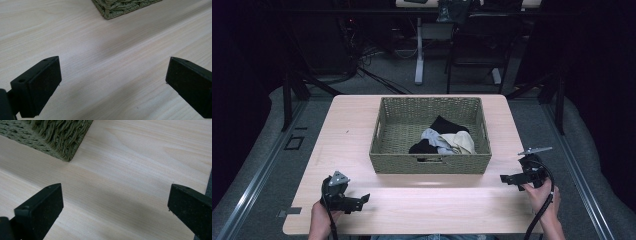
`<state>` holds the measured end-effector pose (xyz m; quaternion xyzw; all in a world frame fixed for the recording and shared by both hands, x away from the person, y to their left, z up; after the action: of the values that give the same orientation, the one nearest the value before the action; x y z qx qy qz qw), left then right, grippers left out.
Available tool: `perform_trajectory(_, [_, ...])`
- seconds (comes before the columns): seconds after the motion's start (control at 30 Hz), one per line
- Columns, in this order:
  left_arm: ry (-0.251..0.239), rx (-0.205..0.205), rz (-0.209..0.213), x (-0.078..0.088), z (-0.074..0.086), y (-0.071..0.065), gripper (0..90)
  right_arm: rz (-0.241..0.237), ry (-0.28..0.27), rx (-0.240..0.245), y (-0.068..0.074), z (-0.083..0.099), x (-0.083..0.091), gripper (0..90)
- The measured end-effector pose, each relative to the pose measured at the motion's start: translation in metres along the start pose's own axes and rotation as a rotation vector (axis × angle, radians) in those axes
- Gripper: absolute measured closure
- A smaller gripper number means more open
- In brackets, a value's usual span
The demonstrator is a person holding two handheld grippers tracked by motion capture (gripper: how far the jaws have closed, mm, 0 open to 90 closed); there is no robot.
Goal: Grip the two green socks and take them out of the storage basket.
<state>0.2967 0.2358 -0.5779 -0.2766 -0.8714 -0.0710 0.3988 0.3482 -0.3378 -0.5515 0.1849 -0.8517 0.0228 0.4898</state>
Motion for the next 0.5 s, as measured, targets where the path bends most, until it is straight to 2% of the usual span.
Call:
perform_trajectory(0.23, [0.008, 0.014, -0.014, 0.0, 0.001, 0.003, 0.3, -0.01, -0.008, 0.006, 0.002, -0.005, 0.005, 0.0])
perform_trajectory(0.33, [0.002, 0.018, -0.016, 0.001, 0.002, 0.003, 0.3, -0.034, -0.03, 0.012, 0.004, -0.011, 0.011, 0.0])
perform_trajectory(0.5, [-0.011, 0.006, -0.005, 0.001, 0.002, 0.002, 0.2, -0.04, -0.044, 0.018, 0.009, -0.022, 0.021, 0.0])
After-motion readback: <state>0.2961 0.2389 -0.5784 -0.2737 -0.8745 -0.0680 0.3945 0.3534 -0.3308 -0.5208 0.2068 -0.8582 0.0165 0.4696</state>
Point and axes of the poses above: each handheld gripper's, and its own axes: x roughly backward along the jaws, z roughly out of its underside, y roughly to its left, the point moved 2 cm from there along -x, roughly forward along the jaws, and after that the axes turned 1 degree about -x, right-handed, at the moved point
